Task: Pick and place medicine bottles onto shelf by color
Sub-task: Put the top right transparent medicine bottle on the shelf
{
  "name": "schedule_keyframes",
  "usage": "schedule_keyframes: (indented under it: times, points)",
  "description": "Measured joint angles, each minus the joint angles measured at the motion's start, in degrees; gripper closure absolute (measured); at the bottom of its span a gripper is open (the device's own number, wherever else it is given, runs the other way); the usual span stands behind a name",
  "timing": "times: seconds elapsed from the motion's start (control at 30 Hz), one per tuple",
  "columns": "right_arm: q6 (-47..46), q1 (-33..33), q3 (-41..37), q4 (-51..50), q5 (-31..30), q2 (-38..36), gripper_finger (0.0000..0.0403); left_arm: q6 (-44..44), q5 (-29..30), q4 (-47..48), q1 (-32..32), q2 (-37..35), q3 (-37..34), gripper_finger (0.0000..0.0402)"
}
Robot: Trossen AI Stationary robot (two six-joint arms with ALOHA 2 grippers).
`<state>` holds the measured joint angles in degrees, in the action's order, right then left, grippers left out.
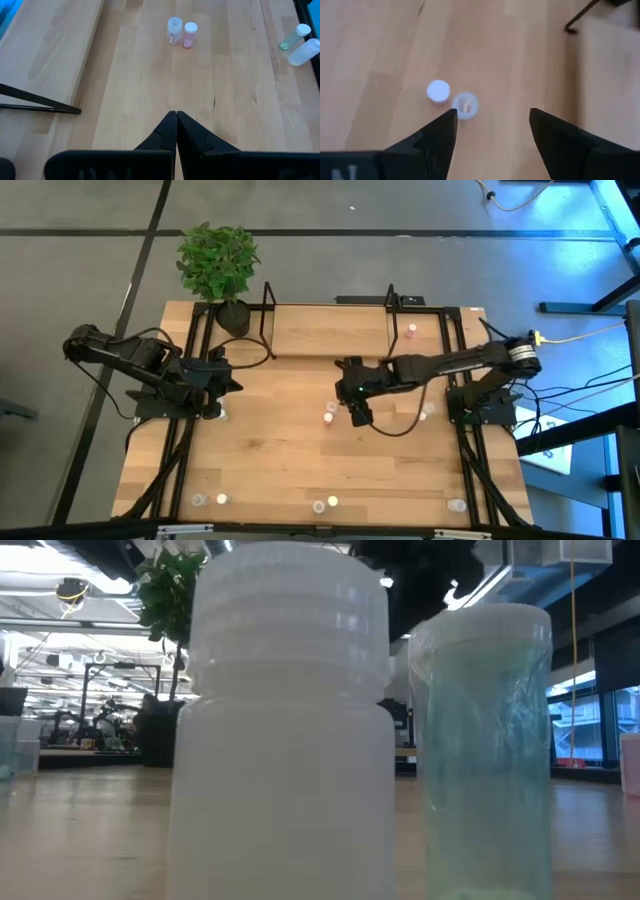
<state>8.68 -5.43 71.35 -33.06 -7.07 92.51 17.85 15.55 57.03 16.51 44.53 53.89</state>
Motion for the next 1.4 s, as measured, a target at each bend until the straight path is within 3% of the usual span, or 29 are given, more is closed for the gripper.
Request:
schedule_keyframes:
  times: [0.33, 0.77, 1.4]
  points:
    - [2.08, 4.59, 0.0, 0.8, 8.86, 4.91, 0.0152, 0.0, 0.0, -0.02, 0.02, 0.02, -0.02, 0.0401]
    - [6.96, 4.46, 0.0, 2.79, 9.31, 9.58, 0.0152, -0.02, 0.01, -0.04, 0.02, 0.04, -0.02, 0.0401]
    - [6.89, 3.0, -0.02, 4.1, 11.69, 11.28, 0.0152, -0.02, 0.02, -0.04, 0.02, 0.04, -0.02, 0.0401]
